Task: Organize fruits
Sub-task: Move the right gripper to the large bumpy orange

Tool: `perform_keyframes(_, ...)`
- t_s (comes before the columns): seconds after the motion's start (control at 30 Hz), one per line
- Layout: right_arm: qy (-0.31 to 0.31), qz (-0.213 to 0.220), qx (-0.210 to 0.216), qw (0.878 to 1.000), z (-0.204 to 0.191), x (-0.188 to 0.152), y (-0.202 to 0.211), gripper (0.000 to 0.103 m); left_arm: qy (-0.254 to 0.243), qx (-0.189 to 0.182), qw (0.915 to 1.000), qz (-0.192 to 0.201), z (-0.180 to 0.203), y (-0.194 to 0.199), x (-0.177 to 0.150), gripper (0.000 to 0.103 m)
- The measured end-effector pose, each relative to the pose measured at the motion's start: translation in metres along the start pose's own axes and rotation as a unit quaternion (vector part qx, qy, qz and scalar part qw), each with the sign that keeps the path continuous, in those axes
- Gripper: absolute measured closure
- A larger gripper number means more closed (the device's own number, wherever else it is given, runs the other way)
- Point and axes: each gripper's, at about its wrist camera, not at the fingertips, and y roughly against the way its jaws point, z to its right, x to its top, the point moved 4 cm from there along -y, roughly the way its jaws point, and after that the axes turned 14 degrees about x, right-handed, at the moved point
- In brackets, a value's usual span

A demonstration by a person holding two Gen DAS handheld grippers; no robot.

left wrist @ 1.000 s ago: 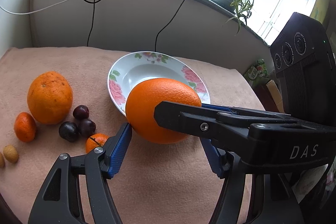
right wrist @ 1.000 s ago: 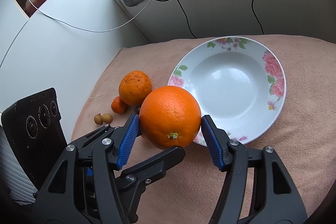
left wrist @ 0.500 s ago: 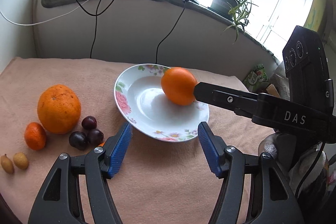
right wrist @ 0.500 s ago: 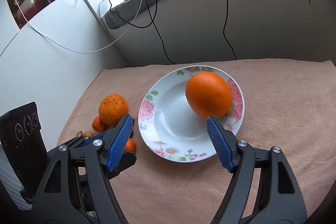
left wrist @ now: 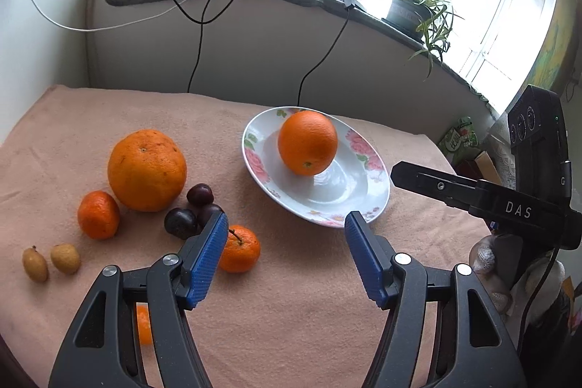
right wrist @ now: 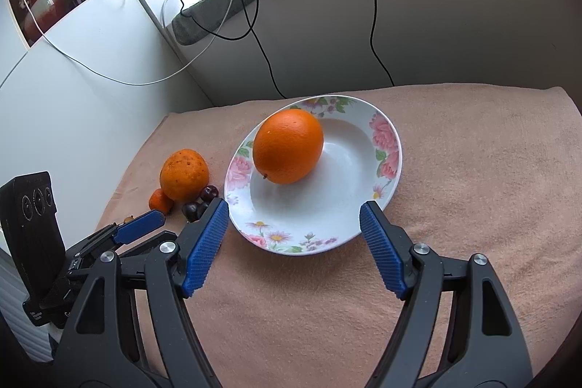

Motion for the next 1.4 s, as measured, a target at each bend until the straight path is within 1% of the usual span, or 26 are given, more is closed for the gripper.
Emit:
perform_keyframes(0.23,0.019,-0.004,0.001,1.0,-0.01,-0.003,-0.005,0.026,0.017,0.025,0.9995,0.01,-0.03,0.012,-0.002,0.036)
perform_keyframes(0.37,0.023,-0.01,0.004,1.0,-0.015,-0.004,-0.01,0.025,0.03,0.041,0.9987,0.008,-0.047,0.013,-0.003,0.034)
perform_keyframes(0.43,0.026,-0.013,0.004,1.0,-0.018,-0.003,-0.013,0.023,0.036,0.048,0.9982,0.006,-0.054,0.013,-0.004,0.029)
perform_keyframes(0.5,0.031,-0.012,0.003,0.999,-0.021,-0.003,-0.015,0.011,0.04,0.055,0.9977,0.002,-0.061,0.011,-0.005,0.024)
perform_keyframes(0.67,0.044,-0.022,0.005,0.999,-0.03,0.001,-0.023,0.011,0.049,0.071,0.9962,-0.009,-0.079,0.006,-0.006,0.022)
perform_keyframes(0.83,0.046,-0.04,0.018,0.998,-0.039,0.008,-0.039,0.011,0.043,0.086,0.9952,-0.014,-0.092,0.0,-0.001,0.021)
perform_keyframes(1.0,0.054,-0.057,0.035,0.996,-0.055,0.016,-0.06,0.011,0.036,0.089,0.9952,-0.018,-0.1,-0.007,0.003,0.021)
perform_keyframes(1.2,0.046,-0.081,0.065,0.994,-0.067,0.028,-0.089,0.011,0.032,0.079,0.9962,-0.012,-0.102,-0.012,0.01,0.021)
perform_keyframes(1.4,0.041,-0.108,0.093,0.989,-0.077,0.036,-0.113,0.011,0.031,0.073,0.9967,-0.015,-0.103,-0.019,0.013,0.021)
